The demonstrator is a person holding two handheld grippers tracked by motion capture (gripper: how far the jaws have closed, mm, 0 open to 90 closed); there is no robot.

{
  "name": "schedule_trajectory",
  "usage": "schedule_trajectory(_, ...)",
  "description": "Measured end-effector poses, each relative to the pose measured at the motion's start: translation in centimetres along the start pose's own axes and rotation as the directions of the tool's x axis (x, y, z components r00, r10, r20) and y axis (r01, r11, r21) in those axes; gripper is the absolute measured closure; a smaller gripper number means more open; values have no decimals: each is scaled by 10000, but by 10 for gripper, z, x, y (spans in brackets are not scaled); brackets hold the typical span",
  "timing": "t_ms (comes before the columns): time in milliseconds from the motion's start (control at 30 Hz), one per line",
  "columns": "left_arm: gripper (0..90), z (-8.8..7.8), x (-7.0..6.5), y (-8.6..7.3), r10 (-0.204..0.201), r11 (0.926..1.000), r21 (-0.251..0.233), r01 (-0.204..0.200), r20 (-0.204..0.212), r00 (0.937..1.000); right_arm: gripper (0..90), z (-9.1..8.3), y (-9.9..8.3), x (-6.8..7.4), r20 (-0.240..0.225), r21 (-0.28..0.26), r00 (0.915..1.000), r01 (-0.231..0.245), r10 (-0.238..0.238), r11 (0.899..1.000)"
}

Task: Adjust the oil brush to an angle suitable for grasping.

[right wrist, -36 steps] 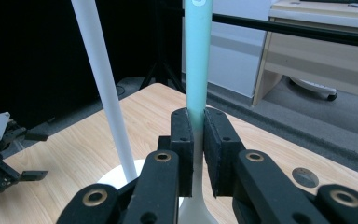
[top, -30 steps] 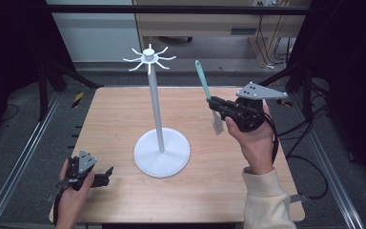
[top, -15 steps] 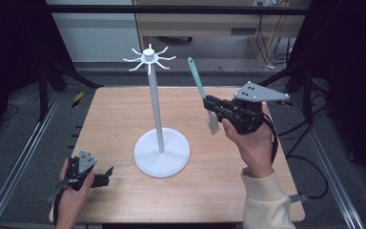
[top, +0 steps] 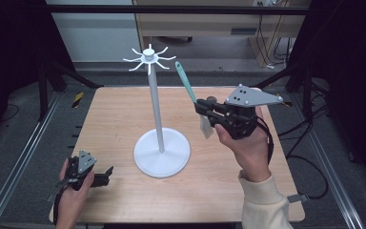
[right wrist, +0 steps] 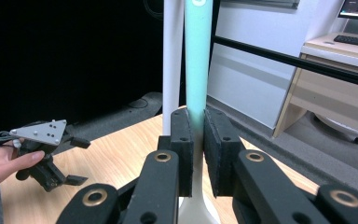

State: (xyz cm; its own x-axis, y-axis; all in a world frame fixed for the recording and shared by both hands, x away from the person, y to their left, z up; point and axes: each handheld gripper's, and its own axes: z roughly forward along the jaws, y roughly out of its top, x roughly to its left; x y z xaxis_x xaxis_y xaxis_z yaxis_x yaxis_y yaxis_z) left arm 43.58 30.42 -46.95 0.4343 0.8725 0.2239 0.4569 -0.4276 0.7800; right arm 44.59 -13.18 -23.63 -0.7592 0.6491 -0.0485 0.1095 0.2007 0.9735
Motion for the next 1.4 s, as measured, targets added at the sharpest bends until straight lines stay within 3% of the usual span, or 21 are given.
schedule_trajectory(867,30,0,3,-1,-92,10000,-38,92,47,9999,825,8,4,10,-166,-168,9997,200,-203,9997)
schedule_trajectory(1400,30,-1,2,-1,-30,10000,-24,31,29,10000,824,17,0,9,-215,237,9995,216,-211,9995)
